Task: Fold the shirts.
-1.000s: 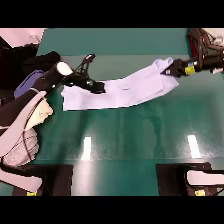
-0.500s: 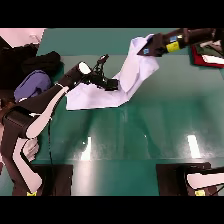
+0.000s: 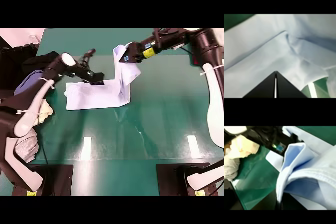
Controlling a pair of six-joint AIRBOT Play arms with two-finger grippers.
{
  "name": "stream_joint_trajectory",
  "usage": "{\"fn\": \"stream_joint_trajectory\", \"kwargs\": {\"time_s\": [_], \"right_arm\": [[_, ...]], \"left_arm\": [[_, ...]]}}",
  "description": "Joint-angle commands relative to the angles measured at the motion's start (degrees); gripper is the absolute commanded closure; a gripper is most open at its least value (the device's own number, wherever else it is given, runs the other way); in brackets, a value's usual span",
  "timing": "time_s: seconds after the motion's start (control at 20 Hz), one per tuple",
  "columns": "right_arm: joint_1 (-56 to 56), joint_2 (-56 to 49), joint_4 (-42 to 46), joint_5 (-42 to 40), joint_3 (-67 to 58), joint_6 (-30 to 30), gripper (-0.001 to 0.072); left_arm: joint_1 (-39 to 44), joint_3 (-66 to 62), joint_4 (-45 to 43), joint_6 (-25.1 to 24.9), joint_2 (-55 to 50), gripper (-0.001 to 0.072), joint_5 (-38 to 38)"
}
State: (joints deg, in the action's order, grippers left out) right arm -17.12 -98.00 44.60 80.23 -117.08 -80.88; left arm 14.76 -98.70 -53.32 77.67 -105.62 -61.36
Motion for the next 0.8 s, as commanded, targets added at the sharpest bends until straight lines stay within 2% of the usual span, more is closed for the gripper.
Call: {"fn": "stream_joint_trajectory", "kwargs": {"time_s": [0.0,0.25,0.45,0.5,0.55,0.6,0.65,0.75], "right_arm": [[-3.21,-1.88,0.59,-2.89,-0.24,-0.11,0.0703],[-9.73,-6.29,0.00,-10.88,-0.24,1.68,0.0702],[-17.40,-12.07,-0.11,-24.44,-0.26,6.93,0.0690],[-19.47,-13.53,-0.42,-28.44,-0.26,9.33,0.0552],[-21.55,-14.95,-1.95,-33.20,-0.26,11.15,0.0307],[-23.12,-15.80,-3.17,-37.38,-0.31,11.76,0.0203],[-24.15,-15.82,-2.38,-40.09,-0.28,11.76,0.0178],[-23.32,-14.56,-2.40,-39.91,-0.26,11.78,0.0178]], "left_arm": [[-6.05,-0.11,-9.31,-0.11,6.12,0.0686,-5.18],[-15.89,-0.11,-11.52,-2.71,16.00,0.0685,-11.91],[-20.20,-0.11,-11.45,-2.69,20.33,0.0685,-15.10],[-20.28,-0.11,-11.50,-2.67,20.70,0.0684,-15.32],[-20.26,-0.09,-11.41,-2.67,20.83,0.0684,-15.67],[-20.26,-0.09,-11.39,-2.67,20.83,0.0685,-16.04],[-20.26,-0.09,-11.26,-2.67,20.83,0.0685,-16.28],[-20.26,-0.09,-11.15,-2.67,20.83,0.0685,-16.85]]}}
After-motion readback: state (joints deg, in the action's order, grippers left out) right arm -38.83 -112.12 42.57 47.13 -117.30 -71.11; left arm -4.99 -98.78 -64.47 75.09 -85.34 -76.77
